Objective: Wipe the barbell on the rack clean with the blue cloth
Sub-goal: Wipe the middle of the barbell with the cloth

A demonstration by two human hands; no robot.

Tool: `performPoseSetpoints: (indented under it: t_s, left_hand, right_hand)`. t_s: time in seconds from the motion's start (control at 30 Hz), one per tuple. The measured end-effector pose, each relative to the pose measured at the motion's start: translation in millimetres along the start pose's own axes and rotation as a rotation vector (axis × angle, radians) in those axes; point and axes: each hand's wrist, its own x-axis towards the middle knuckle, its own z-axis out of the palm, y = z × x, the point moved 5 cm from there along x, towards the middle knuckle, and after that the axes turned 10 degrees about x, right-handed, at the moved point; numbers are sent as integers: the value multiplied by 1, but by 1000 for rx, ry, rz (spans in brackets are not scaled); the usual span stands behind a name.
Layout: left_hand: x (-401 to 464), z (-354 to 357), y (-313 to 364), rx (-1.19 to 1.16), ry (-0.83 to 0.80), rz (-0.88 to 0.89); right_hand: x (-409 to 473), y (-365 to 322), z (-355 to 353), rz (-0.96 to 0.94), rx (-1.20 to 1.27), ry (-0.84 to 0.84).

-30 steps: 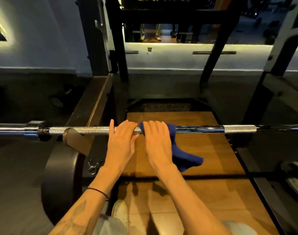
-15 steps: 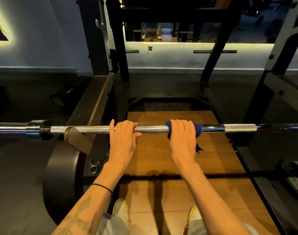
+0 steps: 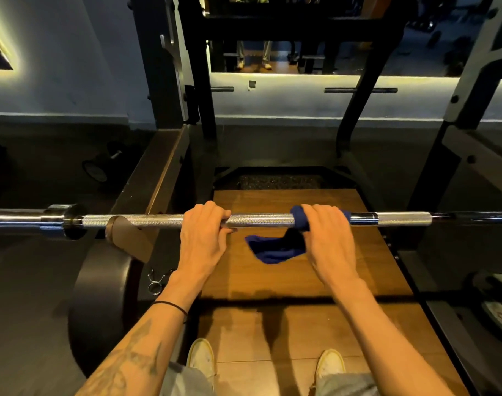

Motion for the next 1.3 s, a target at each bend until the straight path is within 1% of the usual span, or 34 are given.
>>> performPoseSetpoints:
  t_s: [0.1, 0.13, 0.2, 0.3, 0.37, 0.47, 0.53, 0.6, 0.67, 0.73, 0.83, 0.93, 1.0, 1.1, 1.2, 1.23, 1.3]
  left_hand:
    - [2, 0, 5, 129, 5, -8]
    - [3, 1, 6, 162, -13, -4]
    - [7, 3, 6, 192, -84, 23]
    - [23, 2, 12, 210, -225, 85]
    - [32, 5, 18, 145, -363, 133]
    - [36, 16, 21, 7, -619, 143]
    - [35, 17, 20, -1, -674, 100]
    - [32, 15, 21, 11, -642, 73]
    - [27, 12, 22, 8, -559, 75]
    - [20, 11, 24, 7, -438, 134]
    - [15, 12, 24, -28, -301, 164]
    - [9, 18, 23, -67, -204, 128]
    - [3, 21, 22, -111, -111, 76]
    - [-6, 17, 25, -180, 23, 0]
    - [-8, 14, 27, -189, 52, 12]
    - [-9, 16, 26, -168, 34, 33]
    - [-10, 20, 23, -130, -20, 65]
  right_hand:
    - [-1, -1, -5, 58, -42, 17]
    - [1, -8, -1, 65, -57, 21]
    - [6, -28, 12, 17, -38, 7]
    - [12, -68, 30, -56, 46, -16]
    - [13, -90, 38, -59, 81, -14]
    - [13, -95, 44, -95, 128, -21]
    - [13, -86, 41, -186, 113, -38]
    - [13, -70, 30, -209, 108, -30]
    - [13, -49, 15, -132, 77, -17]
    - [8, -29, 0, -54, 83, -14]
    - [1, -17, -5, 48, 53, -29]
    - [7, -36, 8, 116, -33, -31]
    - [14, -65, 23, 71, -38, -57]
    - [15, -95, 36, 11, 39, -45]
    - [15, -77, 29, -49, 94, -56]
    - [15, -64, 23, -47, 73, -28]
    - [14, -29, 7, 16, 41, 48]
